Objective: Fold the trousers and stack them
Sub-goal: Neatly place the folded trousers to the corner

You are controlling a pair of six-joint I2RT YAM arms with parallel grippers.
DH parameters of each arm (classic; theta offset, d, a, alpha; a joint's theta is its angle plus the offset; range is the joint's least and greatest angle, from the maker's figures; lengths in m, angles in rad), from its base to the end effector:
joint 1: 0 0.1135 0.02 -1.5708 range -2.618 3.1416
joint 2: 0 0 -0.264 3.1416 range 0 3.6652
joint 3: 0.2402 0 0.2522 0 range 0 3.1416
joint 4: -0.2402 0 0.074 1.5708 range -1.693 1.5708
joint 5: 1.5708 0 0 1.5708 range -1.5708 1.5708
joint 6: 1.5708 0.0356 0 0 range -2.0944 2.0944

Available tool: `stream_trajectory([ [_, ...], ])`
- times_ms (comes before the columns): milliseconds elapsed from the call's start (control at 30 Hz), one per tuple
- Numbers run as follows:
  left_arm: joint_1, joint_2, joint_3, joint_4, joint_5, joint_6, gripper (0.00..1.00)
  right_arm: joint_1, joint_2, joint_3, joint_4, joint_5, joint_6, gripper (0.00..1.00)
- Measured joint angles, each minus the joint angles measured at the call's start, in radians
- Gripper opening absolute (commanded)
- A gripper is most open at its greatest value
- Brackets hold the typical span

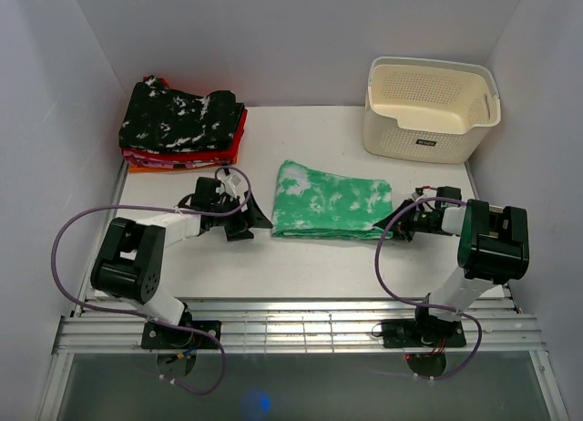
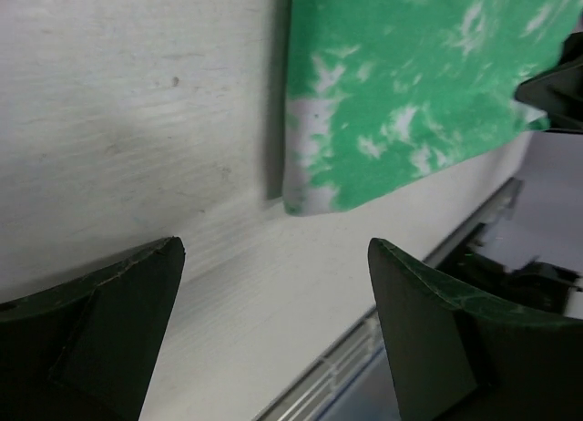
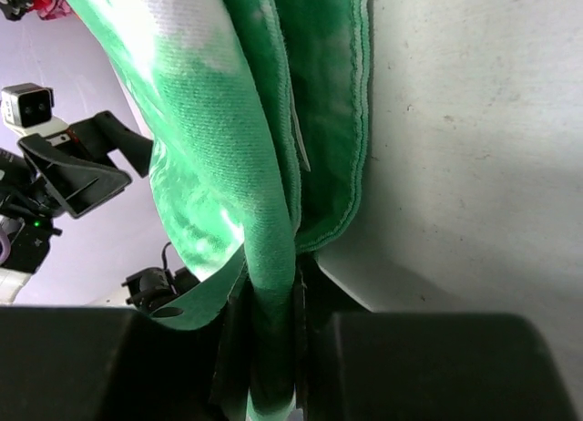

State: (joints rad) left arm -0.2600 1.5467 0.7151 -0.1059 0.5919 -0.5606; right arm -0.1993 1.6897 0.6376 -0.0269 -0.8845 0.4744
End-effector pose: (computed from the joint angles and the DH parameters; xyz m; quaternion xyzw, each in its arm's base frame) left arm 0.2696 -0.0923 0.1534 -0.0463 0.9123 -0.3730 0.1626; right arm 0.2706 -0.0266 0.1075 0.1914 0.8618 0.4413 0.1610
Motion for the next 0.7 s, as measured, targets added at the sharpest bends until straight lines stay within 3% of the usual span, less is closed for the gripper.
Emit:
stream_trajectory([
  [233, 0.0, 0.098, -0.023, 0.199, 0.062, -0.134, 0.9, 0.008, -0.006, 0.002, -0.017, 0.024, -0.02, 0.08],
  [467, -0.048, 0.167, -0.023, 0.344, 0.071, -0.23, 0.8, 0.035, -0.014, 0.002, -0.018, 0.049, -0.016, 0.08],
  [567, -0.07, 0.192, -0.023, 0.38, 0.063, -0.251, 0.68, 0.049, -0.015, 0.002, -0.014, 0.054, -0.011, 0.08],
  [667, -0.076, 0.206, -0.023, 0.387, 0.044, -0.249, 0.49, 0.056, -0.016, 0.004, -0.016, 0.064, -0.011, 0.08],
  [700, -0.076, 0.208, -0.022, 0.379, 0.034, -0.247, 0.37, 0.059, -0.017, 0.007, -0.021, 0.069, -0.012, 0.08],
])
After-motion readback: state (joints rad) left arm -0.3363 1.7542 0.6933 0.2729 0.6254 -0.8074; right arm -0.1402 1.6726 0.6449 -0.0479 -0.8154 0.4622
